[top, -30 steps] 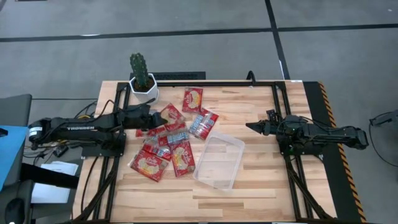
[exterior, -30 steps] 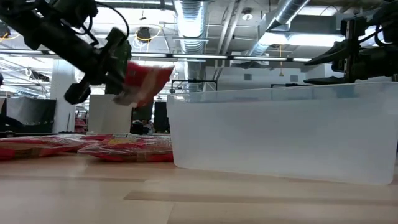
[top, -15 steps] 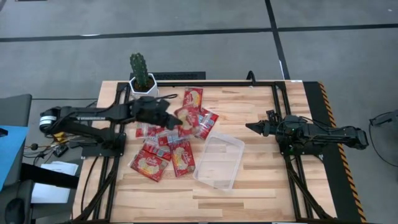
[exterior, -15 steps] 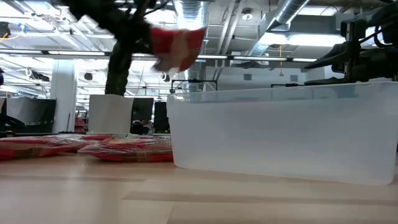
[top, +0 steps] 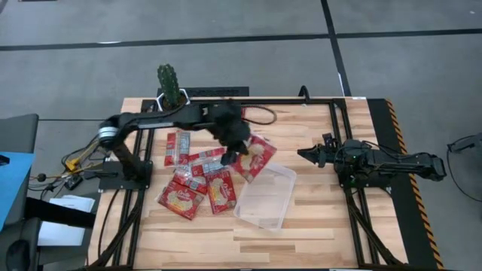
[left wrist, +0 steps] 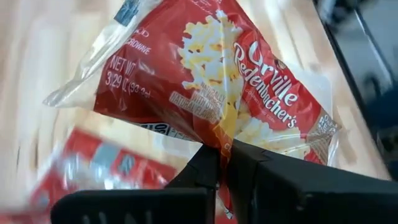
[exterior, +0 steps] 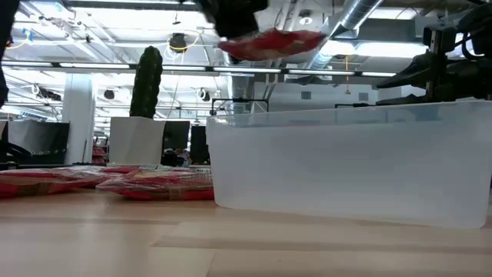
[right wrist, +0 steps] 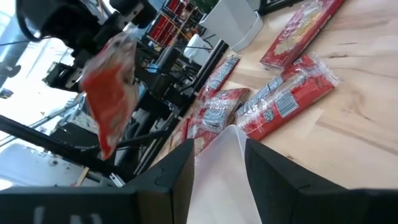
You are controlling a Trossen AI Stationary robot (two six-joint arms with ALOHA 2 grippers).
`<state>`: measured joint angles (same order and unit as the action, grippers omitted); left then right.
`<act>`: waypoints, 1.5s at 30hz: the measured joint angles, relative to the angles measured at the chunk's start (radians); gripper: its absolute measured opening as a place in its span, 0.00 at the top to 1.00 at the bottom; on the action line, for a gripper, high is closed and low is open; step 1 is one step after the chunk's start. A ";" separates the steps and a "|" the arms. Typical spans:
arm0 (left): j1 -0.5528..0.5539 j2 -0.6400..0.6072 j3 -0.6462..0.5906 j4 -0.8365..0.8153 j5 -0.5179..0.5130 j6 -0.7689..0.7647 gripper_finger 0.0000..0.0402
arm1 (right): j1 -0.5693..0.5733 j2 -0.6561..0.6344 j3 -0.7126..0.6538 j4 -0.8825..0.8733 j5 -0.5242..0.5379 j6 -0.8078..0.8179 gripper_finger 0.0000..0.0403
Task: Sort popcorn bags into baskets
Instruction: Put the red popcorn bag into the transparent bin
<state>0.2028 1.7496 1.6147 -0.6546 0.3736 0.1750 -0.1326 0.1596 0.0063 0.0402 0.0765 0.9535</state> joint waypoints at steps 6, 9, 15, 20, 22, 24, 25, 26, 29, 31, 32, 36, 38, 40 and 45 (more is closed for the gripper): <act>-0.036 0.192 0.255 -0.189 0.070 0.304 0.99 | -0.001 0.000 0.000 -0.006 0.000 -0.047 0.59; -0.075 0.251 0.338 -0.231 0.058 0.447 0.99 | -0.001 0.000 0.000 -0.006 0.000 -0.066 0.59; -0.176 0.317 0.388 -0.294 -0.023 0.728 0.99 | -0.001 0.000 0.000 -0.007 0.001 -0.072 0.60; -0.245 0.338 0.388 -0.297 -0.106 0.892 0.99 | -0.001 0.000 0.000 -0.006 0.002 -0.072 0.62; -0.264 0.347 0.390 -0.265 -0.100 0.919 0.99 | -0.001 0.000 0.000 -0.006 0.002 -0.072 0.62; -0.279 0.352 0.388 -0.260 -0.100 0.930 0.99 | -0.001 0.000 0.000 -0.006 0.003 -0.072 0.62; -0.285 0.355 0.388 -0.256 -0.096 0.937 0.99 | -0.001 0.000 0.000 -0.006 0.002 -0.072 0.62; -0.290 0.362 0.389 -0.230 -0.091 0.943 0.99 | -0.001 0.000 0.000 -0.006 0.002 -0.072 0.62; -0.303 0.381 0.389 -0.190 -0.090 0.947 0.99 | -0.001 0.000 0.000 -0.006 0.003 -0.072 0.62; -0.306 0.396 0.389 -0.166 -0.074 0.948 0.99 | -0.001 0.000 0.000 -0.006 0.003 -0.072 0.62; -0.307 0.400 0.389 -0.159 -0.076 0.948 0.99 | -0.001 0.000 0.000 -0.005 0.003 -0.072 0.62; -0.307 0.429 0.390 -0.137 -0.073 0.964 0.99 | -0.001 0.000 0.000 -0.005 0.003 -0.072 0.63; -0.306 0.449 0.387 -0.164 -0.074 0.984 0.99 | -0.001 0.001 0.000 -0.005 0.003 -0.072 0.64; -0.308 0.465 0.387 -0.154 -0.071 1.018 0.99 | -0.001 0.003 0.000 -0.005 0.003 -0.072 0.64; -0.313 0.500 0.388 -0.161 -0.080 1.042 0.99 | -0.001 0.005 0.000 -0.005 0.005 -0.072 0.65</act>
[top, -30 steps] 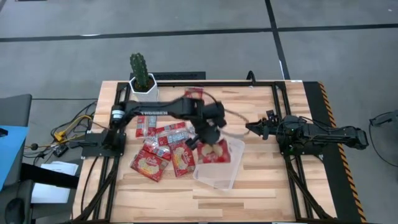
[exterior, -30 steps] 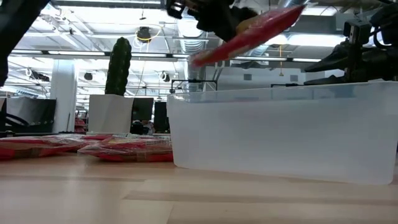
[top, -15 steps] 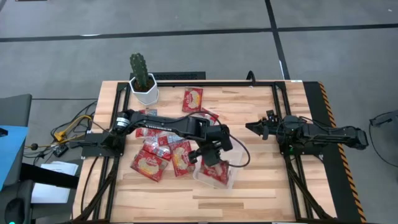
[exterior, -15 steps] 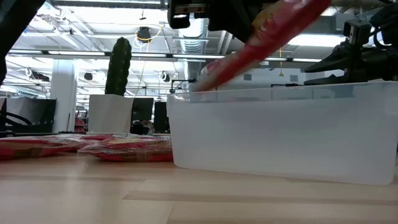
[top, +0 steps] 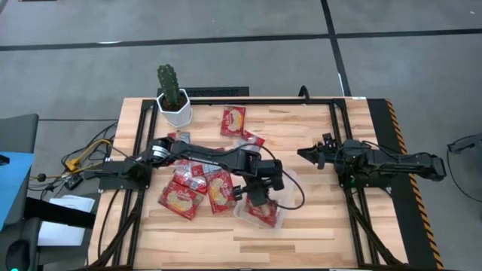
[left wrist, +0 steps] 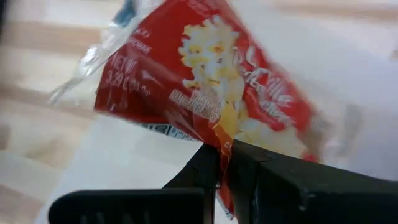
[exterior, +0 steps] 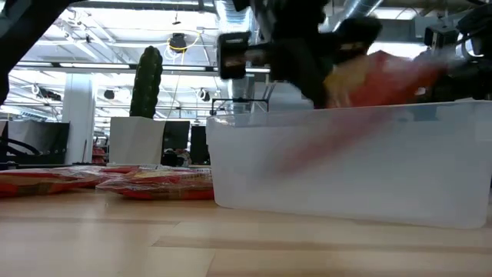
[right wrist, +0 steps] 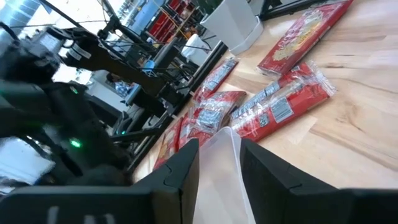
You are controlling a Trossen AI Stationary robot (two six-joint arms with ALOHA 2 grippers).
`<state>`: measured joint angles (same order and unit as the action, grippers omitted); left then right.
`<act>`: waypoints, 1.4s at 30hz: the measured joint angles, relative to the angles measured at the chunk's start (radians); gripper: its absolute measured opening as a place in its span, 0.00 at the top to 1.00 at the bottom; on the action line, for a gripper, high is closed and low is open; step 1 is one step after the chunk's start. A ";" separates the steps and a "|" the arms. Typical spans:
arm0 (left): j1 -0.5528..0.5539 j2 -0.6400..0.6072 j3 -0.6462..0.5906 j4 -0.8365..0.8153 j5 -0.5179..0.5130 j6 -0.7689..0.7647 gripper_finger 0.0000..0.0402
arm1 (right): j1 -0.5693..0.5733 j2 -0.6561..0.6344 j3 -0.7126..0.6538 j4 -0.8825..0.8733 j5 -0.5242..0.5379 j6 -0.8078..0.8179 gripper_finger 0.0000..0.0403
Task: Sort popcorn bags into baskets
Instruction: Put the red popcorn bag into the transparent bin
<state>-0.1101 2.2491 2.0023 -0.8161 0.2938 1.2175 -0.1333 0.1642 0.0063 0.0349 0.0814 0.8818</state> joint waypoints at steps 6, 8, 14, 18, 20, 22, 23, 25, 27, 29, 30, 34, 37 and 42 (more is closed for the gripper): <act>0.010 0.012 -0.001 -0.018 0.002 0.001 0.98 | 0.000 0.012 0.000 0.001 0.000 0.000 0.66; 0.013 0.012 -0.001 -0.007 0.001 0.004 0.95 | 0.000 0.012 0.000 0.002 0.000 0.000 0.66; 0.020 0.012 0.000 -0.020 0.040 -0.012 0.82 | 0.000 0.013 0.000 0.002 0.000 0.000 0.64; 0.018 0.012 0.000 -0.020 0.049 -0.066 0.70 | 0.000 0.012 0.000 0.002 0.000 0.000 0.64; 0.017 0.012 0.000 -0.020 0.026 -0.102 0.66 | 0.000 0.012 0.000 0.002 0.000 0.000 0.64; 0.018 0.012 0.000 -0.012 -0.002 -0.144 0.62 | 0.000 0.012 0.000 0.002 0.000 0.000 0.65; 0.019 0.009 0.000 -0.006 -0.016 -0.162 0.61 | 0.000 0.012 0.000 0.002 0.000 0.002 0.65; 0.027 -0.004 0.000 -0.004 -0.036 -0.207 0.59 | 0.000 0.012 0.000 0.002 0.000 0.007 0.66; 0.043 -0.031 0.000 -0.002 -0.041 -0.272 0.59 | 0.000 0.012 0.000 0.002 0.000 0.008 0.66; 0.066 -0.072 0.000 -0.008 -0.066 -0.363 0.59 | 0.000 0.012 0.000 0.002 0.000 0.008 0.67; 0.083 -0.097 0.000 -0.020 -0.073 -0.412 0.59 | 0.000 0.012 0.000 0.002 0.000 0.008 0.67; 0.178 -0.213 0.001 -0.100 -0.072 -0.607 0.61 | 0.000 0.012 0.000 0.003 0.000 0.007 0.66; 0.258 -0.285 0.003 -0.239 -0.066 -0.719 0.62 | 0.000 0.012 0.000 0.002 0.001 0.003 0.66; 0.364 -0.370 -0.100 -0.425 -0.057 -0.798 0.63 | 0.000 0.013 0.000 0.001 0.006 -0.007 0.65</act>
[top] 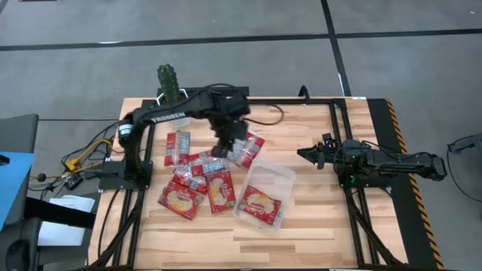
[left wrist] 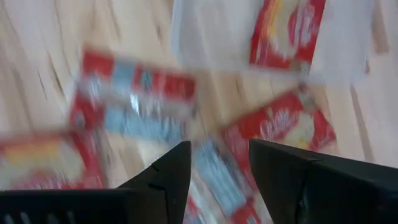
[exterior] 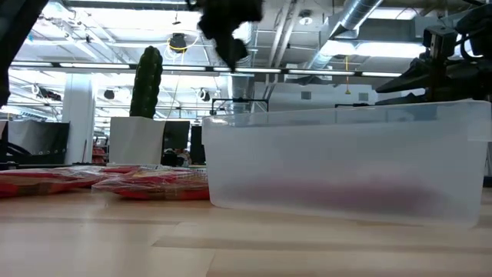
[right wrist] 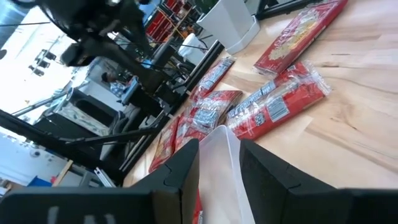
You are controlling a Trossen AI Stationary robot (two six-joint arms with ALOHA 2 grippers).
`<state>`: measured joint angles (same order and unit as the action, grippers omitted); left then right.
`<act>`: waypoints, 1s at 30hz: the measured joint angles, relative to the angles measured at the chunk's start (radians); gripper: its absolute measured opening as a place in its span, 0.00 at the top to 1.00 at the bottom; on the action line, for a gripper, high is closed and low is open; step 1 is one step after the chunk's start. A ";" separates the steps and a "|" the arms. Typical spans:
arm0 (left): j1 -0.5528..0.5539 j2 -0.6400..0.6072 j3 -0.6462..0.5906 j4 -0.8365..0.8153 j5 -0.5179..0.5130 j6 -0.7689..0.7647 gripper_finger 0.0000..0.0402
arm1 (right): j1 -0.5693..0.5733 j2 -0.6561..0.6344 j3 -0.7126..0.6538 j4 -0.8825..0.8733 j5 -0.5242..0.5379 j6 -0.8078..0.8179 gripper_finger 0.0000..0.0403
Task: Sort popcorn bags into baskets
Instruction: Put the red popcorn bag into the transparent bin
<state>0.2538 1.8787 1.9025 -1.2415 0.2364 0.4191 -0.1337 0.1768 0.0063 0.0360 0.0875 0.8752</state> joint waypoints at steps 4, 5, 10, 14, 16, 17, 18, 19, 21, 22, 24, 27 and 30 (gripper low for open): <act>0.062 -0.098 -0.226 0.082 0.021 -0.038 0.64 | 0.000 0.000 0.000 0.000 0.001 -0.012 0.66; 0.077 -0.126 -0.288 0.123 0.021 -0.047 0.64 | 0.000 0.000 0.000 0.000 0.002 -0.013 0.66; 0.138 -0.260 -0.616 0.375 -0.011 -0.126 0.63 | 0.000 0.000 0.000 0.000 0.003 -0.020 0.67; 0.163 -0.311 -0.804 0.486 -0.009 -0.126 0.60 | 0.000 0.000 0.000 0.001 0.003 -0.020 0.66; 0.164 -0.316 -0.864 0.521 -0.006 -0.125 0.55 | 0.000 0.000 0.000 0.001 0.003 -0.020 0.66; 0.164 -0.316 -0.887 0.533 -0.005 -0.118 0.52 | 0.000 0.000 0.000 0.001 0.003 -0.020 0.65; 0.164 -0.316 -0.905 0.545 -0.005 -0.109 0.49 | 0.000 0.000 0.000 0.001 0.006 -0.020 0.66; 0.163 -0.316 -0.919 0.566 -0.006 -0.103 0.46 | 0.000 0.000 0.000 0.001 0.012 -0.020 0.66; 0.159 -0.312 -0.939 0.616 -0.016 -0.096 0.38 | 0.000 0.000 0.000 0.002 0.025 -0.020 0.66; 0.159 -0.308 -0.941 0.623 -0.034 -0.095 0.34 | 0.000 0.000 0.000 0.002 0.030 -0.020 0.67; 0.158 -0.298 -0.942 0.633 -0.076 -0.095 0.28 | 0.000 0.000 0.000 0.002 0.041 -0.021 0.67; 0.158 -0.281 -0.942 0.638 -0.111 -0.097 0.21 | 0.000 0.000 0.000 0.002 0.042 -0.021 0.68; 0.157 -0.252 -0.942 0.642 -0.114 -0.113 0.19 | 0.000 0.000 0.000 0.002 0.042 -0.021 0.68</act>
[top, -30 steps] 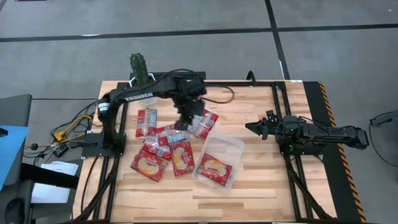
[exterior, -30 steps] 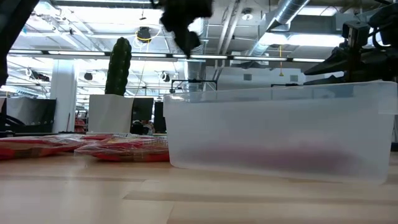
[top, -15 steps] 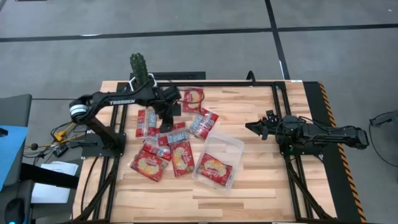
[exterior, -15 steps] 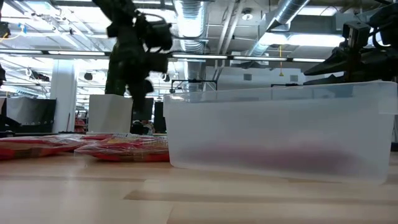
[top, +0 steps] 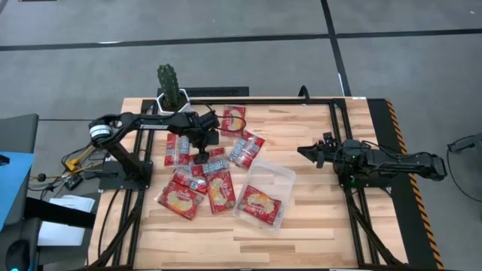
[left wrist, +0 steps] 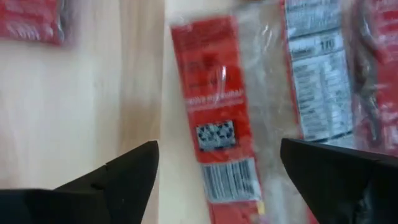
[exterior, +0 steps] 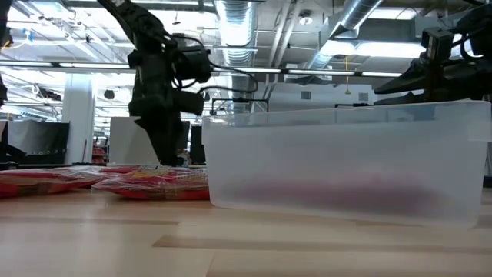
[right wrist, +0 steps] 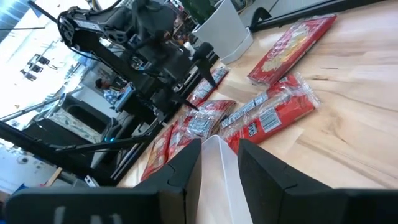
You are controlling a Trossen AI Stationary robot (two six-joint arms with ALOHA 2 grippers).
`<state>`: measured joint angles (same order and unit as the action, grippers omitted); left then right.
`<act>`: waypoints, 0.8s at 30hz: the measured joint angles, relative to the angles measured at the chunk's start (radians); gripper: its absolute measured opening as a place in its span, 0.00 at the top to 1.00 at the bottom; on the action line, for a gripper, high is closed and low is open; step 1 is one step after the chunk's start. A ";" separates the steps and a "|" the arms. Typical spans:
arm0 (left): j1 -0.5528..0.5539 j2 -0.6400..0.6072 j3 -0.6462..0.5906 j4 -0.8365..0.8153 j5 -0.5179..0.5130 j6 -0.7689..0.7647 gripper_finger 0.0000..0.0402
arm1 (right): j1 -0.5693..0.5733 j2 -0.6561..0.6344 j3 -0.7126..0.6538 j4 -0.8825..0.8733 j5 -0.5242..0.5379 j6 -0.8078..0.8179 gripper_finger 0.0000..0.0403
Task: Sort popcorn bags into baskets
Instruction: Put the red popcorn bag into the transparent bin
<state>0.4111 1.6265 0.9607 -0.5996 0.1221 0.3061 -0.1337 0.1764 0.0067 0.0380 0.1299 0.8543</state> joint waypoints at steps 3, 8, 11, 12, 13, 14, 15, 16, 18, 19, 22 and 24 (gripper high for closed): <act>-0.007 0.036 0.000 0.002 0.011 -0.005 0.20 | -0.001 0.000 0.000 -0.001 0.000 0.000 0.68; -0.028 0.114 0.005 -0.009 0.004 -0.004 0.29 | -0.001 0.000 0.000 0.000 0.001 0.001 0.68; -0.031 0.149 0.008 -0.023 -0.003 -0.036 0.39 | -0.001 0.000 0.000 0.000 0.001 0.001 0.68; -0.030 0.154 0.009 -0.024 0.006 -0.046 0.44 | -0.001 0.000 0.000 0.000 0.001 0.001 0.69; -0.029 0.155 0.009 -0.025 0.012 -0.055 0.49 | -0.001 0.000 0.000 0.000 0.001 0.001 0.69; -0.029 0.157 0.009 -0.024 0.013 -0.060 0.54 | -0.001 0.000 0.000 0.000 0.001 0.001 0.69; -0.030 0.157 0.011 -0.027 0.016 -0.063 0.60 | -0.001 0.000 0.000 0.000 0.001 0.001 0.69; -0.030 0.153 0.013 -0.029 0.021 -0.063 0.66 | -0.001 0.000 0.000 0.000 0.001 0.001 0.69; -0.029 0.148 0.019 -0.035 0.028 -0.054 0.78 | -0.001 0.000 0.000 0.000 0.001 0.001 0.69; -0.029 0.140 0.021 -0.035 0.034 -0.050 0.83 | -0.001 0.000 0.000 0.000 0.001 0.001 0.69; -0.029 0.130 0.029 -0.037 0.053 -0.049 0.96 | -0.001 0.000 0.000 0.000 0.001 0.001 0.68; -0.029 0.128 0.037 -0.042 0.054 -0.070 0.97 | -0.001 0.000 0.000 0.000 0.002 0.002 0.69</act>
<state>0.3817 1.7542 0.9978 -0.6417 0.1764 0.2359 -0.1345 0.1764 0.0067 0.0376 0.1314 0.8562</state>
